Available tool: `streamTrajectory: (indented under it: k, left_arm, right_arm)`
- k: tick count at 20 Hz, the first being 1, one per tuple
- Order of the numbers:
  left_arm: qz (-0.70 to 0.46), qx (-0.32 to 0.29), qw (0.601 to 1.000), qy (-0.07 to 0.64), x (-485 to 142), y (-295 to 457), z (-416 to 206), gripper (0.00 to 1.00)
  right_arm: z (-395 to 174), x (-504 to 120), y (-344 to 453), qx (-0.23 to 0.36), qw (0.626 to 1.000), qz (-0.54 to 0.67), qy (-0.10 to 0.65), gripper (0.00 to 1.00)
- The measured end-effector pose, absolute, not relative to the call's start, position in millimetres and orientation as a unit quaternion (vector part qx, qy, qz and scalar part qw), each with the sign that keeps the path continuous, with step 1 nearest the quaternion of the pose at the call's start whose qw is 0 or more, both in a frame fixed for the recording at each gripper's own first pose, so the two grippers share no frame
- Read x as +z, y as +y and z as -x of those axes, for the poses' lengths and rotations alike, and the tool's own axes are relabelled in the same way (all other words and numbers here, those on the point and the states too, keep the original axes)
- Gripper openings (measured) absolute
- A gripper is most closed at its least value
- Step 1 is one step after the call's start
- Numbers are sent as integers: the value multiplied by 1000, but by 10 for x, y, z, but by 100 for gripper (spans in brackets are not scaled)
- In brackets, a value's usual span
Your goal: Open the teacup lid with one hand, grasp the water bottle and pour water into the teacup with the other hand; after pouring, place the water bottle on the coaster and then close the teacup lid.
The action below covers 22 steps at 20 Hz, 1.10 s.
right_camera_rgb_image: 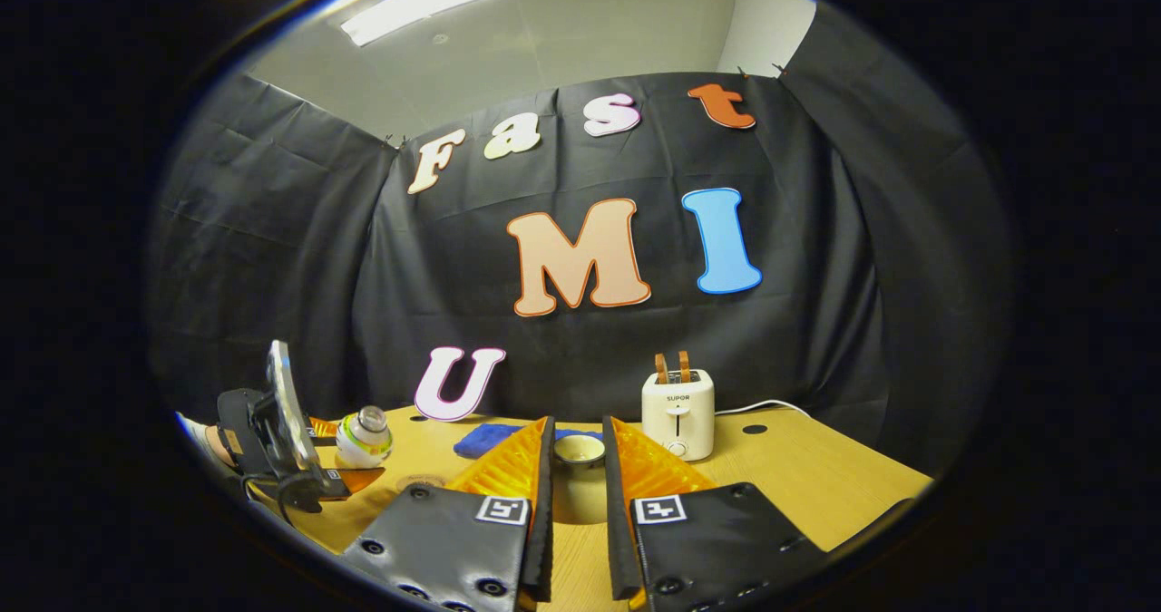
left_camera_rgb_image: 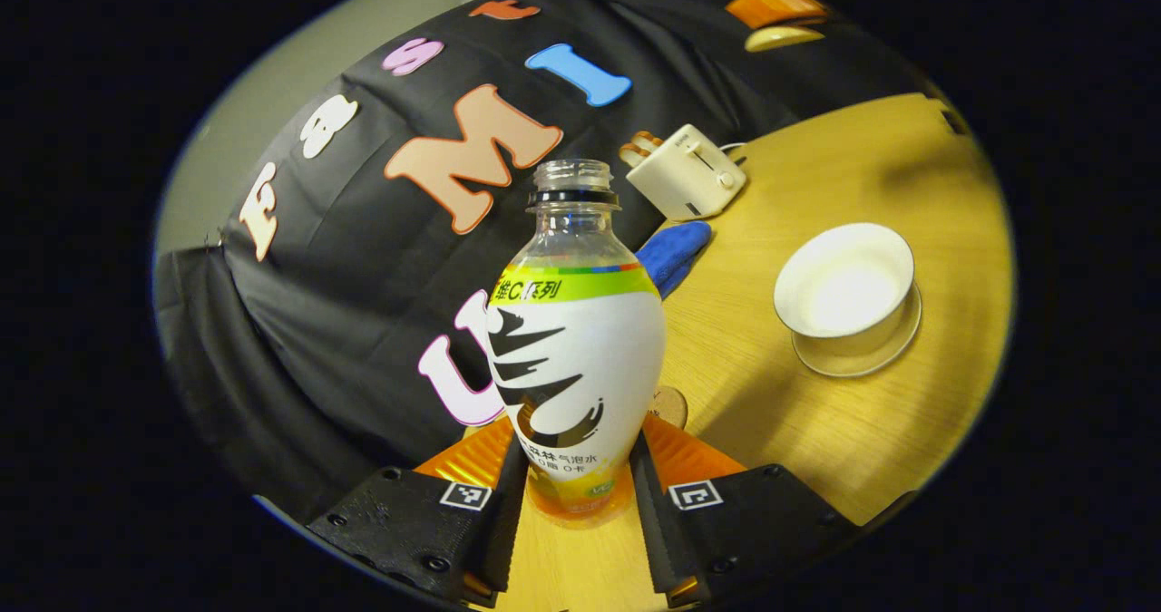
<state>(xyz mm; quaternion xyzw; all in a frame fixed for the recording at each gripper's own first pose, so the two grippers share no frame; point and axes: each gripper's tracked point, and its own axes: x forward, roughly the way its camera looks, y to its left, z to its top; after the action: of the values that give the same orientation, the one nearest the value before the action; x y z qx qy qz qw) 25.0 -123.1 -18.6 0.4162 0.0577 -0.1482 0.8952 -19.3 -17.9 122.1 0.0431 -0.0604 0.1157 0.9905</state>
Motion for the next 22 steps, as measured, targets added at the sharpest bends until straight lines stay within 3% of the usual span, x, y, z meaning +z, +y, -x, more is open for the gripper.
streamTrajectory:
  k: [22]
  left_arm:
    - [-686,-151,711,28,-237,-1303,-242,55]
  right_arm:
    - [227,1256,-179,116,990,-42,-68,29]
